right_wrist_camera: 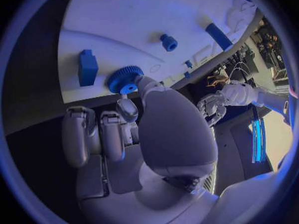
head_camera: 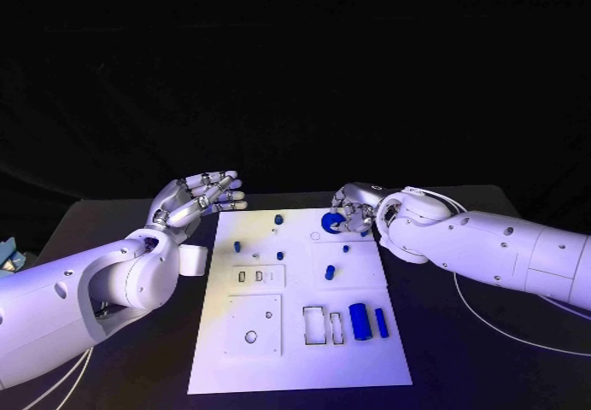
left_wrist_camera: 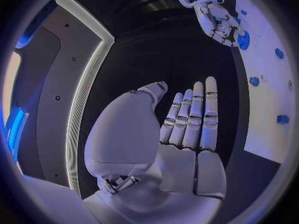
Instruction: Assemble the parts on the task board
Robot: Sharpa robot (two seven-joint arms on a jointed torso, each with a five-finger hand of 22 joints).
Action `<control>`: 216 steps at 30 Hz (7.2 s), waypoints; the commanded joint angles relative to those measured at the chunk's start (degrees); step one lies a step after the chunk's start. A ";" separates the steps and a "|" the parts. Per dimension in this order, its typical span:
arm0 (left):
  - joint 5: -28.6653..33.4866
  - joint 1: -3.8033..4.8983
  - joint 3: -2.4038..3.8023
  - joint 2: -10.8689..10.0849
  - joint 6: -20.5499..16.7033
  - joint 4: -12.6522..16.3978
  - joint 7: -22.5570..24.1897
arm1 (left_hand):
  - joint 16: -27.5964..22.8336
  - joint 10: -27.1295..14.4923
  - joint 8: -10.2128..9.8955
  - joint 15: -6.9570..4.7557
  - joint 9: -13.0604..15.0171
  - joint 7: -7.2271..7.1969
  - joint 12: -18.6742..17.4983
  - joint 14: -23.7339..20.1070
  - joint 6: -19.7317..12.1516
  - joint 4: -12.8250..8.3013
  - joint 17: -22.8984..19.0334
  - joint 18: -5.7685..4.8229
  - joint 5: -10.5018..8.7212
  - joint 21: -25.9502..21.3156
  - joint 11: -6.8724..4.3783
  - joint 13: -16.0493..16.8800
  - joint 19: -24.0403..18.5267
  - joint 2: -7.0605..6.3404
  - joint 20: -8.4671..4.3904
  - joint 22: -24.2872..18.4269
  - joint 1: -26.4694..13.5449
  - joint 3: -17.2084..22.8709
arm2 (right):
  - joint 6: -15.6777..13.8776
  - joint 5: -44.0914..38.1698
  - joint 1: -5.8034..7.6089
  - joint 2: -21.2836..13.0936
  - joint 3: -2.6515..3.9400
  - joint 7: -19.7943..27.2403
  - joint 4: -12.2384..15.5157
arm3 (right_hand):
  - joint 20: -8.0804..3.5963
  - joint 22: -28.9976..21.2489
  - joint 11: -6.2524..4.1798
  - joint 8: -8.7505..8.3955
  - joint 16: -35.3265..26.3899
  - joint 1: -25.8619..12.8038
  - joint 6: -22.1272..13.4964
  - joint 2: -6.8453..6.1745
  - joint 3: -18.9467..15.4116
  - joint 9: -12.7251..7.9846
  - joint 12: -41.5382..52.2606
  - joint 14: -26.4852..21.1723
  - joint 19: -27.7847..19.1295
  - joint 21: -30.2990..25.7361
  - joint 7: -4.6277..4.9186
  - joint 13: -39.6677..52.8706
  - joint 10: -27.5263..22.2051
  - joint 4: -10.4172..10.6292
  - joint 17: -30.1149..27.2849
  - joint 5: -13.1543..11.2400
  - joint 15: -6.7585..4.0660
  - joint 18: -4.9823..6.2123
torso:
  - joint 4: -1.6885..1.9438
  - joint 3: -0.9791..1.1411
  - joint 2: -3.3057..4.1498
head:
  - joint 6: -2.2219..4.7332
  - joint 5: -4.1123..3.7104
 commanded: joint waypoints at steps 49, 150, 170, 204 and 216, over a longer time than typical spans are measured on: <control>0.22 0.06 0.05 0.82 0.83 -0.04 0.07 | -0.44 -0.49 -0.53 -0.04 -0.10 2.01 -0.15 -0.55 -0.51 -0.74 0.23 0.47 -0.38 0.36 0.08 -0.08 -0.05 -0.28 0.13 0.13 -0.12 0.24 | -8.42 -5.67 -2.08 11.13 -0.61 1.65 1.60 | -0.60 8.83 -0.35 2.02 0.46 -2.95 2.64 -1.14 7.34 0.83 1.79 5.10 1.05 1.01 -1.50 2.15 2.35 -1.68 10.71 0.77 -0.71 -0.69 | 0.10 -0.01 0.08 | -0.34 1.53; 0.30 0.07 0.04 0.38 0.64 -0.43 -0.28 | -0.79 -0.90 -0.85 0.06 -0.20 2.22 -0.15 -0.70 -0.69 -1.34 0.58 0.44 -0.34 0.72 0.24 -0.08 -0.38 -0.18 0.18 0.27 -0.28 0.62 | -8.94 3.12 0.90 -0.10 -0.46 8.44 6.57 | 0.83 8.64 1.22 -3.09 0.38 -10.52 -0.28 -0.55 2.35 -0.94 2.46 5.01 0.45 -0.24 0.09 2.40 1.45 0.02 10.57 -1.05 0.74 -0.43 | -0.22 -0.11 -0.17 | -0.15 1.77; 0.54 0.06 0.04 0.42 0.68 -0.49 -0.21 | -0.85 -0.96 -0.90 0.09 -0.21 2.20 -0.13 -0.73 -0.72 -1.44 0.64 0.43 -0.34 0.80 0.25 -0.08 -0.44 -0.17 0.20 0.30 -0.33 0.67 | -0.96 10.95 2.84 -13.21 -0.29 14.99 5.20 | 0.70 8.67 1.39 -4.65 0.27 -6.33 -1.68 -2.57 3.85 -1.65 2.04 4.96 0.35 -0.54 0.43 2.08 1.22 -3.97 10.39 -1.92 0.76 -0.41 | -0.28 -0.14 -0.24 | 0.63 -0.14; 0.55 0.05 0.04 0.17 0.69 -0.44 -0.38 | -0.91 -0.97 -0.92 0.09 -0.22 2.18 -0.10 -0.73 -0.69 -1.56 0.71 0.44 -0.34 0.87 0.24 -0.06 -0.49 -0.18 0.20 0.33 -0.36 0.72 | -1.01 8.61 -1.83 -12.39 -0.49 13.27 3.88 | 1.36 8.62 1.98 -7.10 0.22 -5.52 -3.02 -2.93 2.37 -2.30 1.35 4.92 0.15 -1.01 0.96 1.17 0.09 -5.11 10.35 -2.40 1.39 -0.32 | -0.34 -0.01 -0.25 | -0.48 -0.22; 0.55 0.05 0.03 0.14 0.72 -0.50 -0.38 | -0.91 -0.97 -0.92 0.09 -0.22 2.18 -0.10 -0.73 -0.69 -1.56 0.71 0.44 -0.34 0.87 0.24 -0.06 -0.49 -0.18 0.20 0.33 -0.36 0.72 | -0.40 8.58 -2.37 -11.77 -0.52 12.83 3.32 | 1.06 8.98 1.51 -5.87 0.26 -5.59 -0.15 -2.38 3.05 -1.83 1.85 4.96 0.46 -0.71 0.45 1.71 0.84 -5.21 10.50 -2.21 0.99 -0.42 | -0.34 -0.07 -0.29 | -0.67 -0.18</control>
